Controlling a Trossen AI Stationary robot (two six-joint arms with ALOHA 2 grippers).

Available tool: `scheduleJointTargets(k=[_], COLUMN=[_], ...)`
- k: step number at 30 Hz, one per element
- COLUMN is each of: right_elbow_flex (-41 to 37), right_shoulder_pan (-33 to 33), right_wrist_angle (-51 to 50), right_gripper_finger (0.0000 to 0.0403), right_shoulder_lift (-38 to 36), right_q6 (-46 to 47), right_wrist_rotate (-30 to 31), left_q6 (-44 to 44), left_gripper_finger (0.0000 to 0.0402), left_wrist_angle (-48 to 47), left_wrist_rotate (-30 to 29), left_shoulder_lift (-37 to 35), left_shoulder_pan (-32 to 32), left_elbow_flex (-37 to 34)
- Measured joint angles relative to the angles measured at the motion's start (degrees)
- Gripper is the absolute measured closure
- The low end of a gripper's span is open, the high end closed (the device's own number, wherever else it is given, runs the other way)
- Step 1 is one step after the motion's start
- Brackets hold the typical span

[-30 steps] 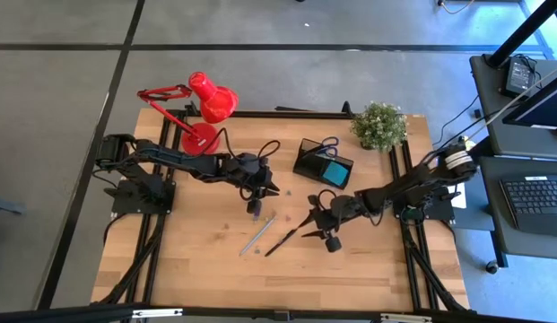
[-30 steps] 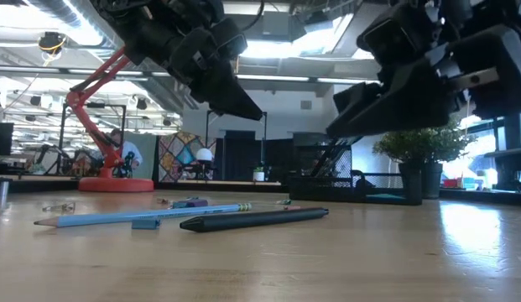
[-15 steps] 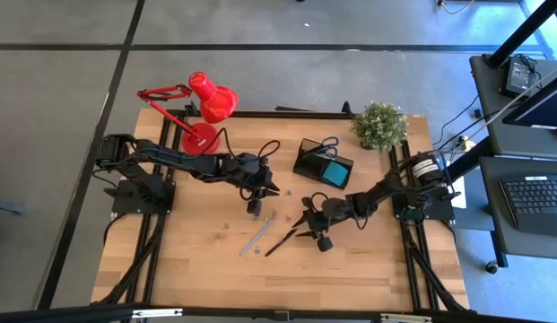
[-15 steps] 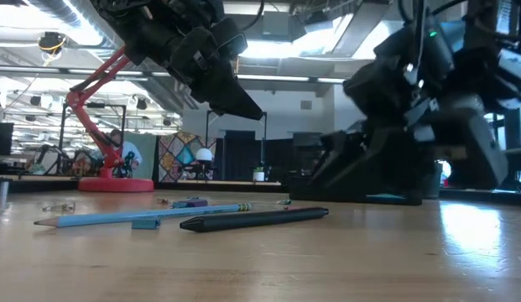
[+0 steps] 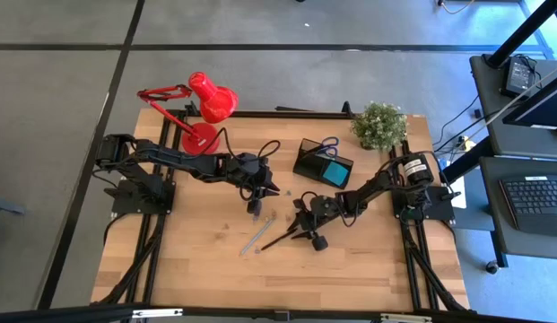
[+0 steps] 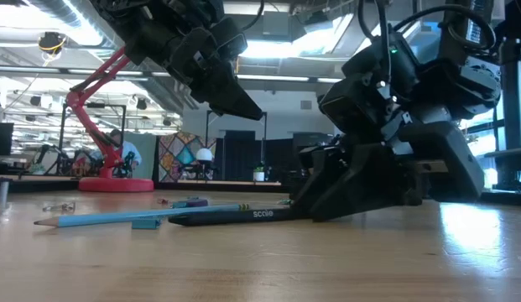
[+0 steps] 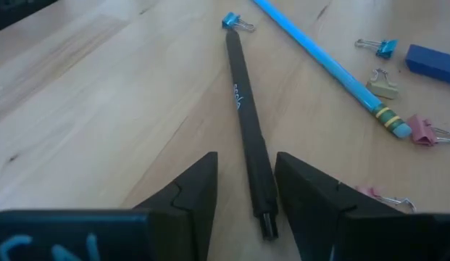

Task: Pick and place office supplies into organizer
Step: Put the black pen into the black desk organizer

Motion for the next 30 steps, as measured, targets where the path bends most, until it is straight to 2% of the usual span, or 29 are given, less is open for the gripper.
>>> scheduleJointTargets(k=[7, 18, 25, 30], right_elbow_flex=[-0.1, -0.2, -0.5, -0.4], right_shoulder_pan=[0.0, -0.1, -0.1, -0.1], right_wrist_angle=[-0.4, -0.4, -3.0, -10.7], right_gripper_finger=[0.0269, 0.0363, 0.0362, 0.0356], right_shoulder_lift=[0.0, 0.1, -3.6, -11.9], right_q6=[-0.2, 0.6, 5.4, 7.4], right_wrist_rotate=[0.5, 1.3, 1.7, 1.9], left_q6=[0.0, 0.0, 0.0, 0.0], left_gripper_finger=[0.0347, 0.0347, 0.0347, 0.0347], left_wrist_angle=[0.0, 0.0, 0.0, -1.1], left_wrist_rotate=[0.0, -0.1, -0.1, -0.1], left_shoulder_lift=[0.0, 0.0, 0.0, 0.0], left_shoulder_pan=[0.0, 0.0, 0.0, 0.0], left_elbow_flex=[0.0, 0.0, 0.0, 0.0])
